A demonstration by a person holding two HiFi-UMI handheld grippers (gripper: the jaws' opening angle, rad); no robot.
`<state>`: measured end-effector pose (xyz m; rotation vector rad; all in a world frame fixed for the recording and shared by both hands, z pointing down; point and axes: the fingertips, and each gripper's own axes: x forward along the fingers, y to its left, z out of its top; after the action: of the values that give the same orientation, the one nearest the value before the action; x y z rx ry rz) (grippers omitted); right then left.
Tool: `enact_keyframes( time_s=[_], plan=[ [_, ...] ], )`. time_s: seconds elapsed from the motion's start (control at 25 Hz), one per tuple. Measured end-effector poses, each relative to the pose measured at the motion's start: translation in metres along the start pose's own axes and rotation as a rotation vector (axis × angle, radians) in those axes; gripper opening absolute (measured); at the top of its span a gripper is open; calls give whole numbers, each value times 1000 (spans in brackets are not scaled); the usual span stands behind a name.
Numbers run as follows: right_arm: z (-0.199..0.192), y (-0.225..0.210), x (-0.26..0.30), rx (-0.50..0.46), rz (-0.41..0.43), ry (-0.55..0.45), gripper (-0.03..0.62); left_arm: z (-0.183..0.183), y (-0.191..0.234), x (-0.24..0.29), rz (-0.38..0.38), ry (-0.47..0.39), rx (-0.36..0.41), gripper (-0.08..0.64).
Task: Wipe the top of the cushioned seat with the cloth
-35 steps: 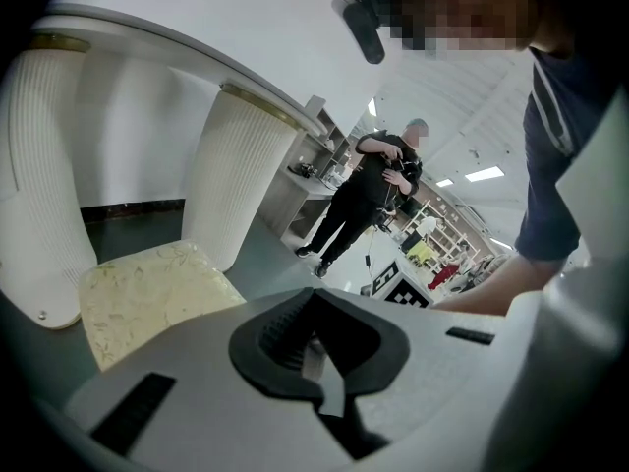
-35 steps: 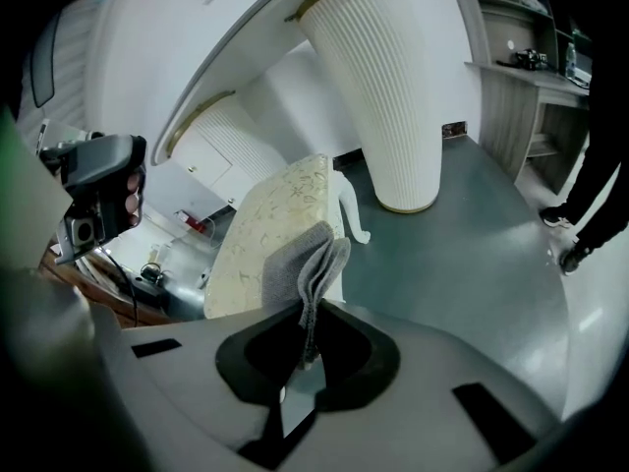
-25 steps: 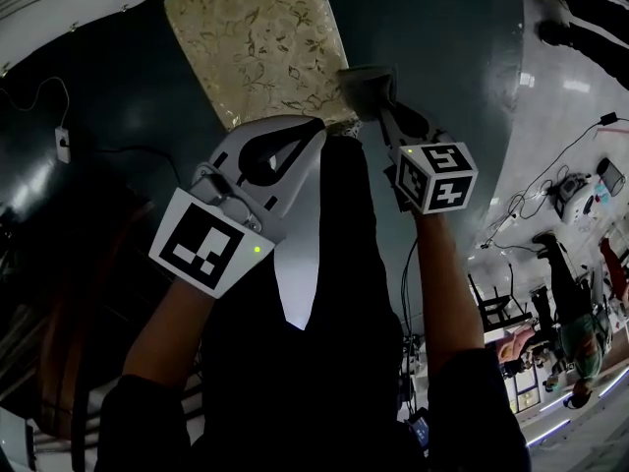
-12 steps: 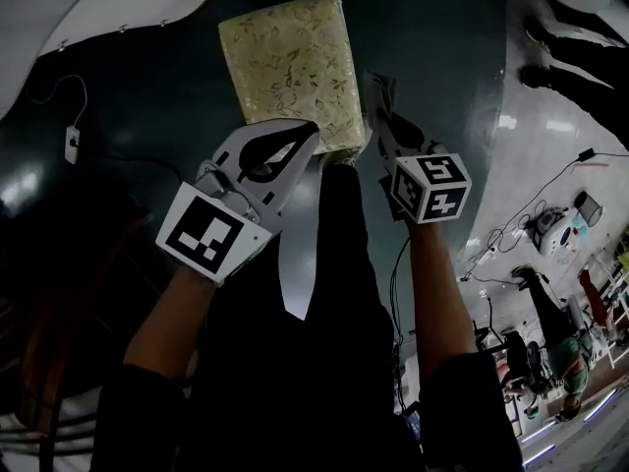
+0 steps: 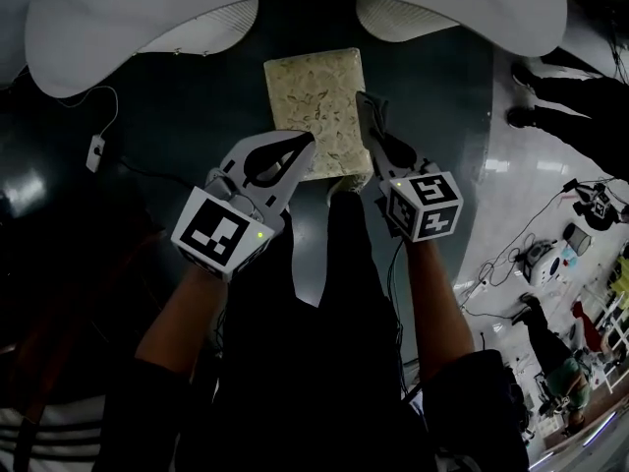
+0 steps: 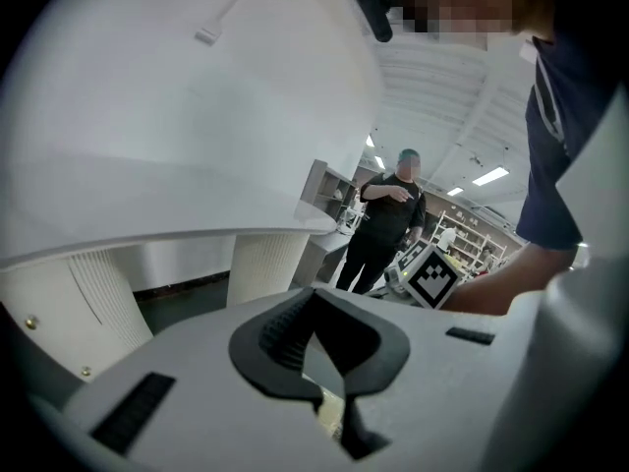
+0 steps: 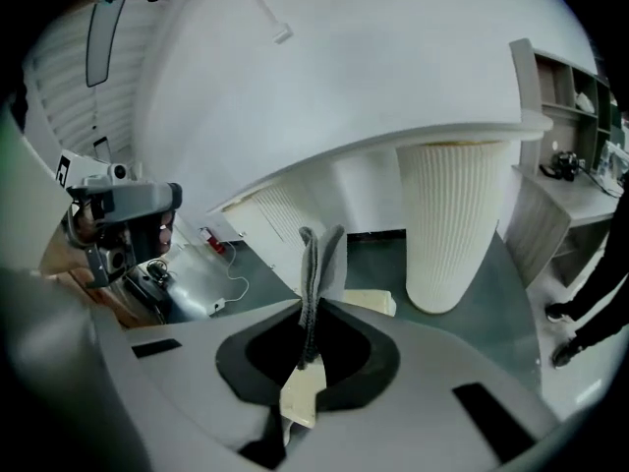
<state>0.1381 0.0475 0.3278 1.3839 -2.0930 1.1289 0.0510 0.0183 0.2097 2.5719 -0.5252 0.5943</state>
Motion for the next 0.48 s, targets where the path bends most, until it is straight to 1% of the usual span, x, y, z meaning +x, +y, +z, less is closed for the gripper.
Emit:
enact_keyframes(
  time_s=[0.28, 0.48],
  plan=[
    [76, 61, -36, -126, 66, -76, 32, 65, -8, -36, 22, -88, 73, 7],
    [133, 109, -72, -205, 103, -159, 32, 106, -17, -72, 40, -140, 113, 7]
  ],
)
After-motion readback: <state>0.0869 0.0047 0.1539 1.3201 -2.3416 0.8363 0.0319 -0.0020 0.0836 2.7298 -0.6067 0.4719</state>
